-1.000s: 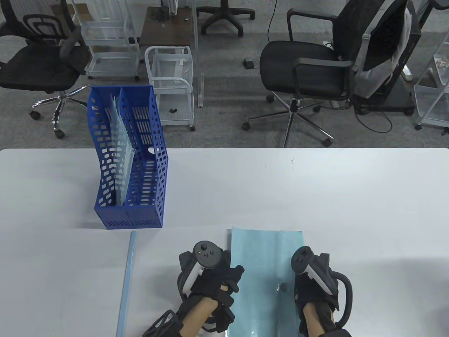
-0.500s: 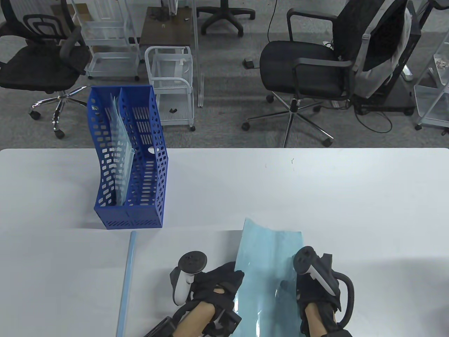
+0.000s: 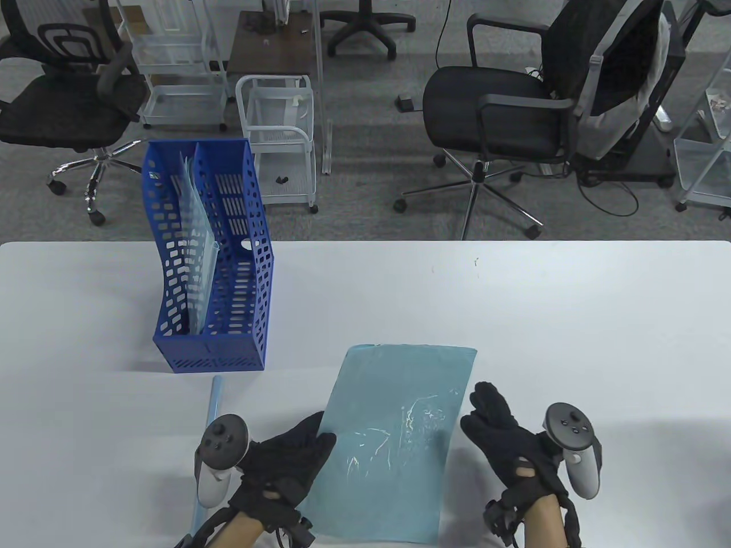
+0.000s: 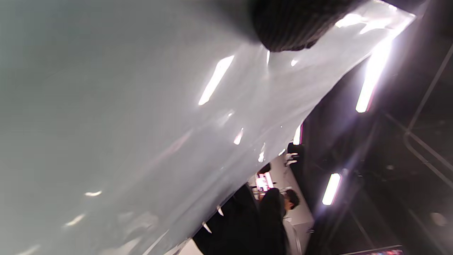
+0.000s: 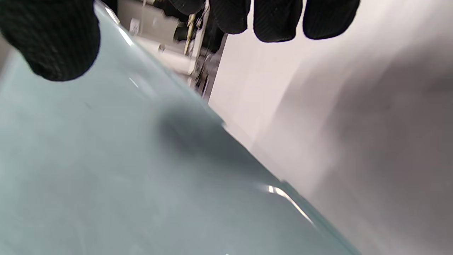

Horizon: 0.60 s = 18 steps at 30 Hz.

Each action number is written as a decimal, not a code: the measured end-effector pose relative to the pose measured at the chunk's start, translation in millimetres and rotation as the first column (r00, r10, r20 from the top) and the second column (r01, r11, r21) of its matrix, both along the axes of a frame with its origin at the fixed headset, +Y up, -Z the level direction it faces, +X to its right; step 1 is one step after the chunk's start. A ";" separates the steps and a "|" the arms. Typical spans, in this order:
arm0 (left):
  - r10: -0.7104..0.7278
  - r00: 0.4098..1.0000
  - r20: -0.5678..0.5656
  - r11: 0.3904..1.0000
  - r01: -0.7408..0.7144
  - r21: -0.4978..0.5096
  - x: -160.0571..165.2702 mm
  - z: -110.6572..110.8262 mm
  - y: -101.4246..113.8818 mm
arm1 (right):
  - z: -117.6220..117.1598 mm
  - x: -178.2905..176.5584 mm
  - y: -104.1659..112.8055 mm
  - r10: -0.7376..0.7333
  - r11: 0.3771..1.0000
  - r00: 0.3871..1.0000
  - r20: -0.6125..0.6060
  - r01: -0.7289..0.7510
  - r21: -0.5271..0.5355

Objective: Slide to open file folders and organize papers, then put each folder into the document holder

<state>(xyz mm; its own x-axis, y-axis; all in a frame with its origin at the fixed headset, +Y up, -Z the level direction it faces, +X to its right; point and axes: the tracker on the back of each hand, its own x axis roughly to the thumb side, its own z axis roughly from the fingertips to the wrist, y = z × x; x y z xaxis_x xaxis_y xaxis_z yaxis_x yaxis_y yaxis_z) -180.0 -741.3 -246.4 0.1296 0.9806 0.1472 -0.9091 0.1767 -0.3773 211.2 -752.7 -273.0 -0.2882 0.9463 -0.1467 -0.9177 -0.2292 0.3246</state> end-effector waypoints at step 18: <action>0.161 0.983 -0.092 0.981 -0.148 0.127 -30.0 13.7 -8.7 | 28.8 -52.9 45.4 -0.179 0.900 0.982 0.051 0.143 0.412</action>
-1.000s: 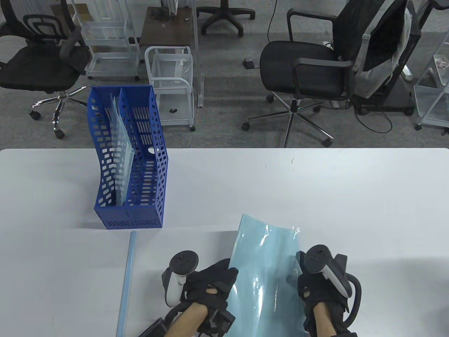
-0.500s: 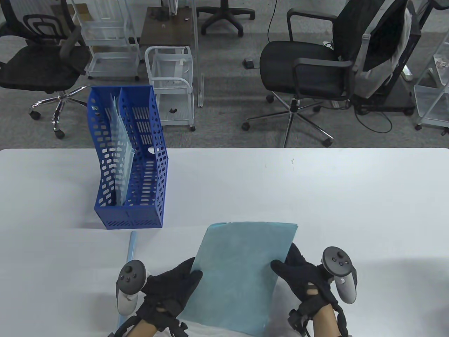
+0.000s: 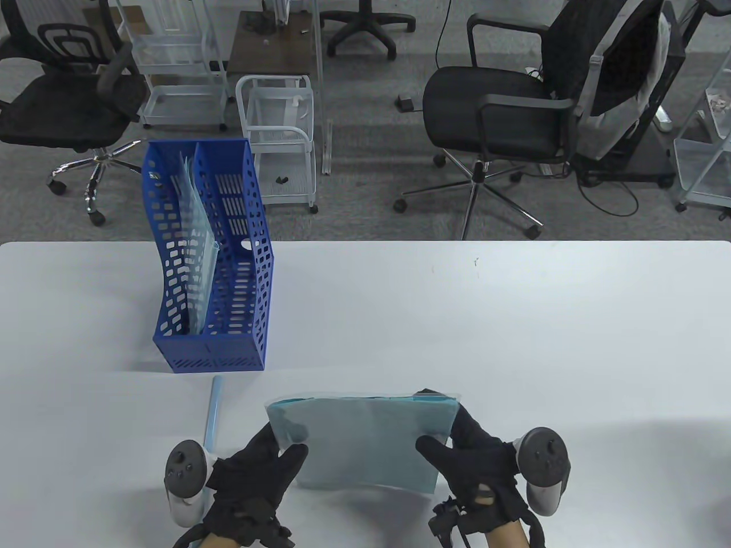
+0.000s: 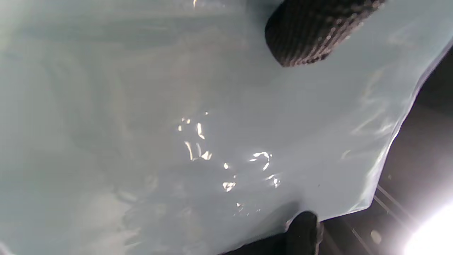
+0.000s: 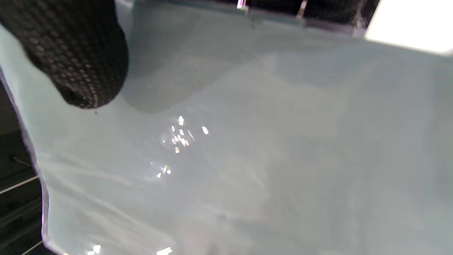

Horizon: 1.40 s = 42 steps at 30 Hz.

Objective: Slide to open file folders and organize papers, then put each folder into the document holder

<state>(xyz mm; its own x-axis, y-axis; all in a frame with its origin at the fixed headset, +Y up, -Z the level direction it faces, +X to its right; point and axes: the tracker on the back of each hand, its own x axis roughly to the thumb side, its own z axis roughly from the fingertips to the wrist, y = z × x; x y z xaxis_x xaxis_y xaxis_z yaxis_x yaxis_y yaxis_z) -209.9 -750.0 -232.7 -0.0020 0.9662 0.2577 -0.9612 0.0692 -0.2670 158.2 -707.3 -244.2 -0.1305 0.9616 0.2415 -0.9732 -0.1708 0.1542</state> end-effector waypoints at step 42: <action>0.062 0.998 -0.002 0.997 -0.062 0.039 12.0 7.5 3.4 | 7.4 -23.8 -8.6 -0.060 0.998 0.992 0.111 0.062 -0.009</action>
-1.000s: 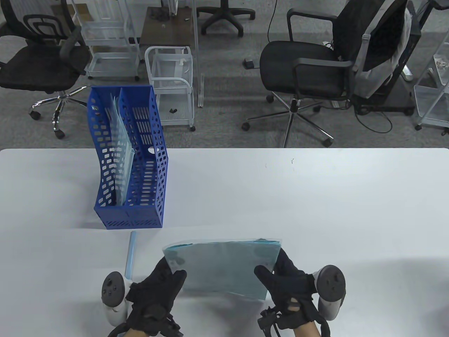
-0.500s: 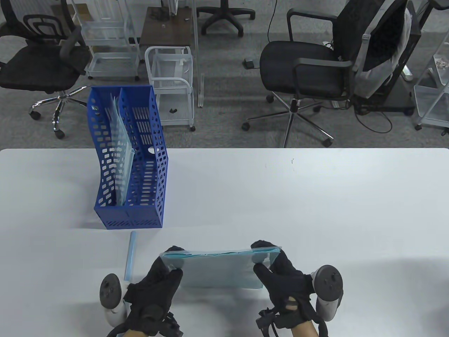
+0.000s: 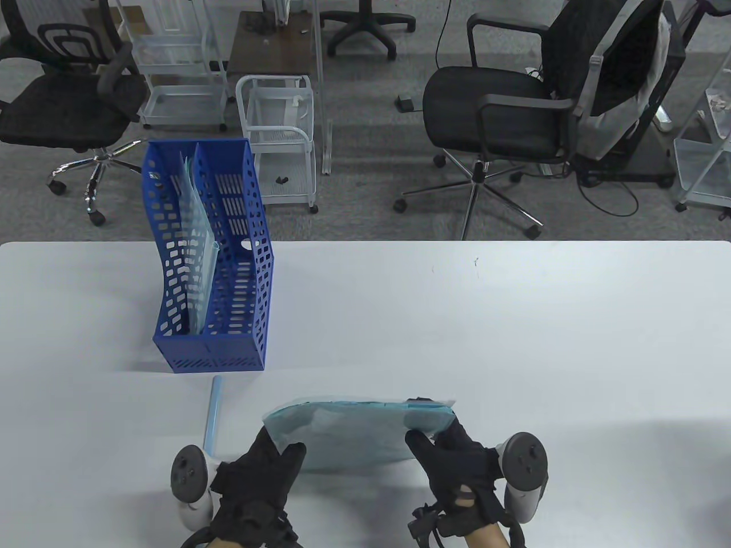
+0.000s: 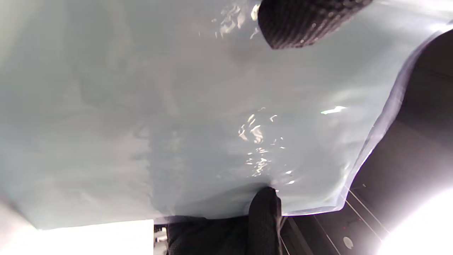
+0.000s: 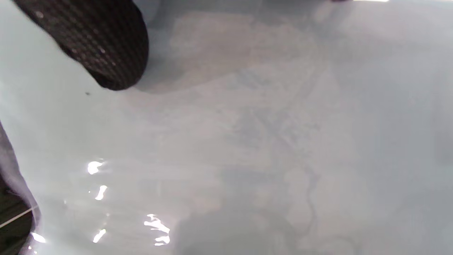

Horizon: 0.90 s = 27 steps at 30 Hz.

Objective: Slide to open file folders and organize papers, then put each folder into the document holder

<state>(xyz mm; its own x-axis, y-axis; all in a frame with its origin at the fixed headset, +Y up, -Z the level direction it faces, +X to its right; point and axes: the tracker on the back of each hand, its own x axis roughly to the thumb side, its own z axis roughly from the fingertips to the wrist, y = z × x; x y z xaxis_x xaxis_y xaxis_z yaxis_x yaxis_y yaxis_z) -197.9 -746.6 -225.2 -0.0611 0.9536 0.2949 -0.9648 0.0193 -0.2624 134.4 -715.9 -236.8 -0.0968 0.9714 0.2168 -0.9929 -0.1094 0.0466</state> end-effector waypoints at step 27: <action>-0.154 0.988 -0.012 0.958 0.146 -0.247 -19.0 -12.7 -7.8 | -6.3 23.9 3.5 0.401 0.916 0.870 0.288 -0.384 -0.116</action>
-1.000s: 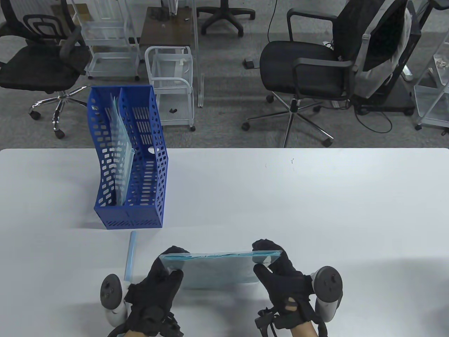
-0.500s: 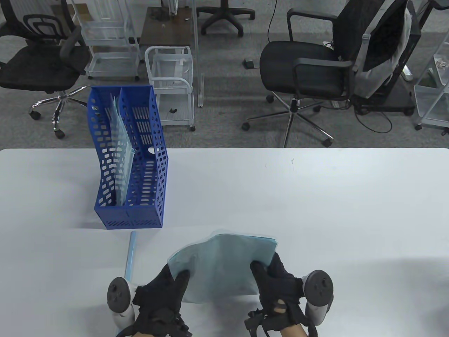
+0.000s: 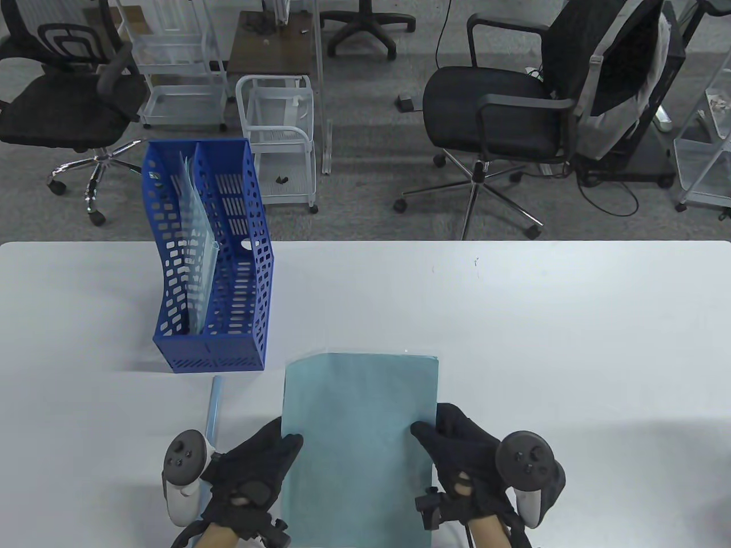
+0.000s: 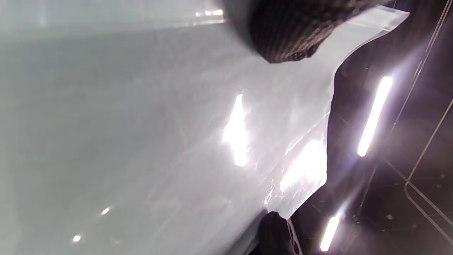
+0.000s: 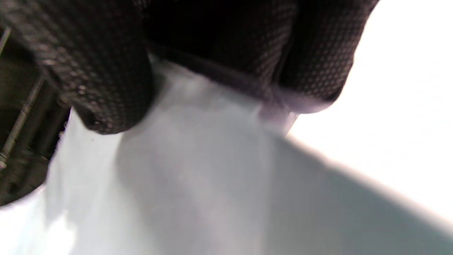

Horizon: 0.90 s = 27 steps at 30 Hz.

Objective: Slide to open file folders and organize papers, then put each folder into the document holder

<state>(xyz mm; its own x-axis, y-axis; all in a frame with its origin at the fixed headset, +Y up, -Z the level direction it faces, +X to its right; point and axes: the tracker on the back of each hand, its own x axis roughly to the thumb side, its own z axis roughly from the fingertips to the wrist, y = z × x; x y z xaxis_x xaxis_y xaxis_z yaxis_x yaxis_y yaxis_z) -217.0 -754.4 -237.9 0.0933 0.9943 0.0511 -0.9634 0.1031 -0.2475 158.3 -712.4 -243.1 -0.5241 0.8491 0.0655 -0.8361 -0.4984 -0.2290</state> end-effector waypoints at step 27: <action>-0.611 0.760 0.221 0.781 0.624 0.015 54.0 7.5 -10.1 | -1.0 -65.8 -8.9 0.554 0.818 0.832 -0.033 -0.536 0.207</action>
<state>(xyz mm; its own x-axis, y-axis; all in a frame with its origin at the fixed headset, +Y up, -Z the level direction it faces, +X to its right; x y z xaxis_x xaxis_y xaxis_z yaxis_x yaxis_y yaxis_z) -162.9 -764.4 -230.4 0.6820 0.7263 0.0855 -0.6229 0.6382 -0.4525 92.5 -721.4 -244.2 -0.8821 0.3946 0.2571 -0.4610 -0.8353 -0.2997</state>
